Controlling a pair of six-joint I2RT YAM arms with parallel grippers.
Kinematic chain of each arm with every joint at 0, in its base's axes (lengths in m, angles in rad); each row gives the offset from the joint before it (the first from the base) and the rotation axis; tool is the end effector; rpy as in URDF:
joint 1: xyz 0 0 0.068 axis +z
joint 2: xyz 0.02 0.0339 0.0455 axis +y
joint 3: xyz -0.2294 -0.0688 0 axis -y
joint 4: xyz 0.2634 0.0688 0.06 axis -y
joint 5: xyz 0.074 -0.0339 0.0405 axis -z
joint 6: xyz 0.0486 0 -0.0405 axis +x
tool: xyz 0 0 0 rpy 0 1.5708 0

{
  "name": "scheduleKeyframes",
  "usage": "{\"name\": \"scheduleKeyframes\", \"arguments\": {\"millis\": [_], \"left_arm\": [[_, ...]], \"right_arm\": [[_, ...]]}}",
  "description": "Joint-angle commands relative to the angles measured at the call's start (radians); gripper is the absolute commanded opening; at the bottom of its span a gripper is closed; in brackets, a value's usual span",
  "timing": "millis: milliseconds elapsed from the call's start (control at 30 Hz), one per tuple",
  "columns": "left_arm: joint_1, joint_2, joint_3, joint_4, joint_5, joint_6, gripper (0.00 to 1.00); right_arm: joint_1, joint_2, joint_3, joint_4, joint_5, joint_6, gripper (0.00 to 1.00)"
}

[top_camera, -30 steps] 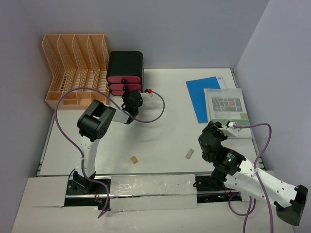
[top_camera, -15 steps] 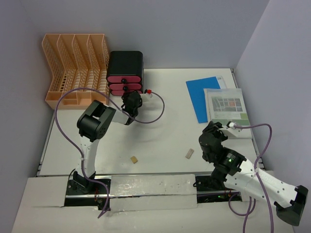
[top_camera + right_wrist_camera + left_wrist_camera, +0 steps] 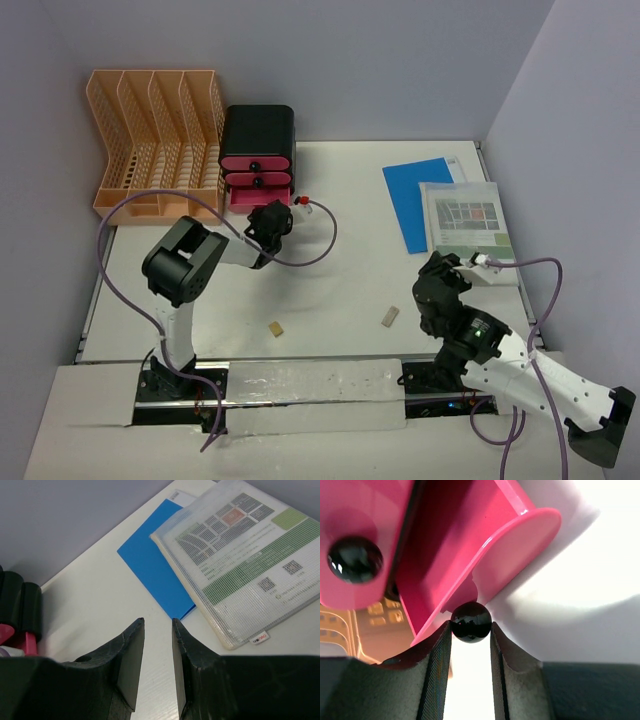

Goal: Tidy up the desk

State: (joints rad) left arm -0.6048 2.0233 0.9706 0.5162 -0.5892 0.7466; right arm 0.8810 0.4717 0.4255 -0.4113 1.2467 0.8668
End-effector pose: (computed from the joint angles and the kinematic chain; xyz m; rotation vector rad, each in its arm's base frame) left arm 0.3454 -0.2059 0.0622 1.0075 1.8234 0.7041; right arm 0.1385 0.0955 0.2260 0.6881 1.5676 0.0246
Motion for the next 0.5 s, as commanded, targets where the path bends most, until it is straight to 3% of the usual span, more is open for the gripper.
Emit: {"name": "scheduleKeyframes", "arguments": {"millis": [0, 167, 300, 467], "left_arm": [[-0.032, -0.068, -0.042, -0.198, 0.074, -0.131, 0.00], [-0.037, -0.089, -0.045, -0.281, 0.094, -0.173, 0.01], [-0.039, -0.153, -0.037, -0.384, 0.173, -0.216, 0.40], [-0.046, -0.266, -0.025, -0.510, 0.289, -0.288, 0.58]], "right_arm": [[-0.003, -0.026, 0.039, -0.051, 0.026, 0.044, 0.36], [-0.002, -0.045, 0.038, -0.061, 0.010, 0.037, 0.36], [-0.002, -0.037, 0.039, -0.049, -0.021, 0.003, 0.39], [-0.002, -0.006, 0.057, -0.043, -0.072, -0.034, 0.49]]}}
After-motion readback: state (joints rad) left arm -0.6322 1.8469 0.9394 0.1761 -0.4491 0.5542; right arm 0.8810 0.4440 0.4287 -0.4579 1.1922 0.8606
